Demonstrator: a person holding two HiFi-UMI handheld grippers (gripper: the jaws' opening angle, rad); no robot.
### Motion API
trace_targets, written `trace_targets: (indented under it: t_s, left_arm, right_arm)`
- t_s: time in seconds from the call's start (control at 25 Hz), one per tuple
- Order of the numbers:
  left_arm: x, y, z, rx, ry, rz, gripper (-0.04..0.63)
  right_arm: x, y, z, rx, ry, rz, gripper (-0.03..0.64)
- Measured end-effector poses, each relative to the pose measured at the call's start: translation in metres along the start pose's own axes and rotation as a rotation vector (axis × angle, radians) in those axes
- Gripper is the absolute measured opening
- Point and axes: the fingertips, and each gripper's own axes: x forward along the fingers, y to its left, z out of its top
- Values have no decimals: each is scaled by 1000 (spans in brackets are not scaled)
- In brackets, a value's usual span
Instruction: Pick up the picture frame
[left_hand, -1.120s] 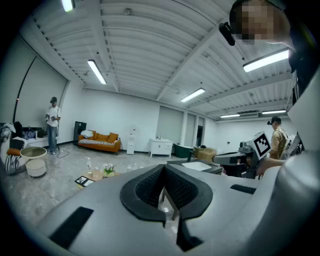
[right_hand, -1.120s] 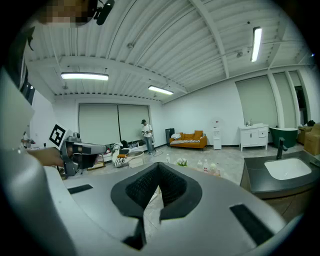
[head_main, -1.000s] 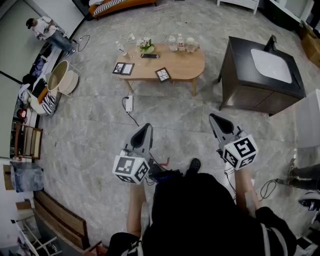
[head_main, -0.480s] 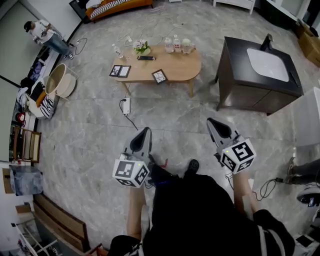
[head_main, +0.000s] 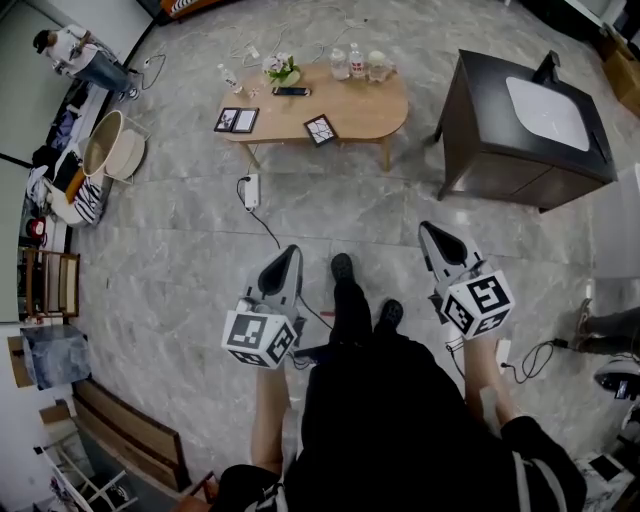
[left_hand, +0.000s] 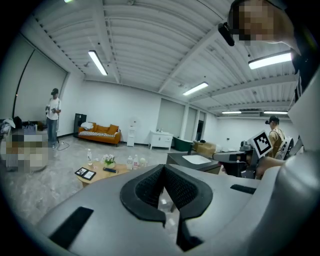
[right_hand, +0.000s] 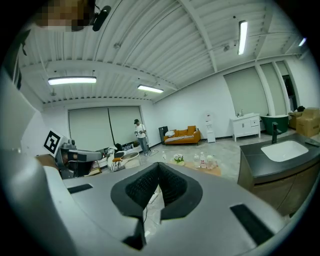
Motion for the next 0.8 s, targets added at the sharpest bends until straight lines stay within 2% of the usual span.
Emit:
trace_targets:
  t_s: [0.2, 0.52, 0.8]
  left_arm:
    - [41, 38, 9, -23, -2, -26, 12]
    - [102, 119, 64, 6, -70, -83, 12]
    - [149, 174, 79, -8, -65, -145, 12]
  right_arm:
    - [30, -21, 8, -7, 15, -51, 13]
    - [114, -39, 77, -68, -48, -121, 13]
    - [181, -42, 104, -77, -68, -153, 14]
